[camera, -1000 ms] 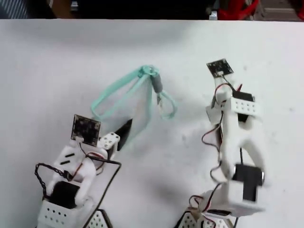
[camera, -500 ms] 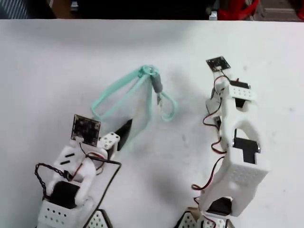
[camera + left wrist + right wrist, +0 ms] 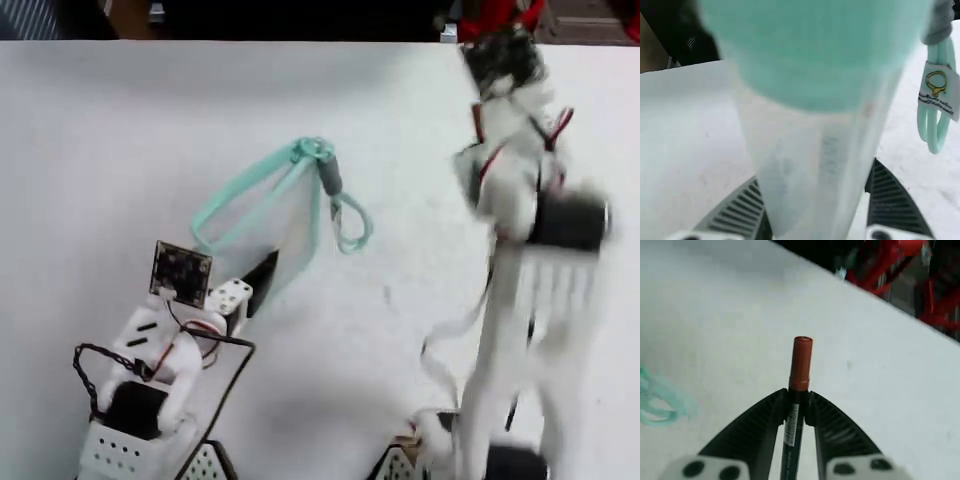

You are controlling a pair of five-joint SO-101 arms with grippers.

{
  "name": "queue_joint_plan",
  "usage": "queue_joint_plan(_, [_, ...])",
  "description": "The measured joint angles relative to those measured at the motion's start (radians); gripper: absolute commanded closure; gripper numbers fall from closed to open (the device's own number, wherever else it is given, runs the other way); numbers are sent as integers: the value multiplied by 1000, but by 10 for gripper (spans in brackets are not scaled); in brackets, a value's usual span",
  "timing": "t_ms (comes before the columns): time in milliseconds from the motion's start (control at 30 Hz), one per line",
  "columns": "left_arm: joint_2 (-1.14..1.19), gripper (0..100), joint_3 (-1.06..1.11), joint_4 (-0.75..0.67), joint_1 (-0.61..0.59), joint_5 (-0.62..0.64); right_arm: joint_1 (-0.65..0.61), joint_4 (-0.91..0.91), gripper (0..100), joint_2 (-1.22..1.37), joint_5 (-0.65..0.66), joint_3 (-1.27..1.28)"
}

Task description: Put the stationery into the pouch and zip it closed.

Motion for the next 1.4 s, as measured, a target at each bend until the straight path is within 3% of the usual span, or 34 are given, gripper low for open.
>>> queue_joint_plan(133, [0, 748, 0, 0, 0, 0, -195, 14, 981, -230, -43, -5])
queue_joint_plan(333, [0, 748, 0, 0, 0, 0, -511, -123, 981, -351, -256, -11])
queue_joint_plan(567, [0, 748, 0, 0, 0, 0, -628, -427, 981, -354, -618, -11])
queue_joint_plan(667, [0, 748, 0, 0, 0, 0, -651, -542, 981, -361, -695, 43])
queue_joint_plan(867, [0, 748, 0, 0, 0, 0, -661, -773, 981, -345, -720, 327])
queue_joint_plan(1100, [0, 748, 0, 0, 0, 0, -687, -830, 981, -344, -720, 529])
queue_joint_plan(1167, [0, 748, 0, 0, 0, 0, -697, -812, 944, -344, -721, 532])
queue_joint_plan(1300, [0, 748, 0, 0, 0, 0, -781, -660, 716, -344, -666, 483])
queue_joint_plan(1400, [0, 748, 0, 0, 0, 0, -799, -486, 712, -344, -551, 396])
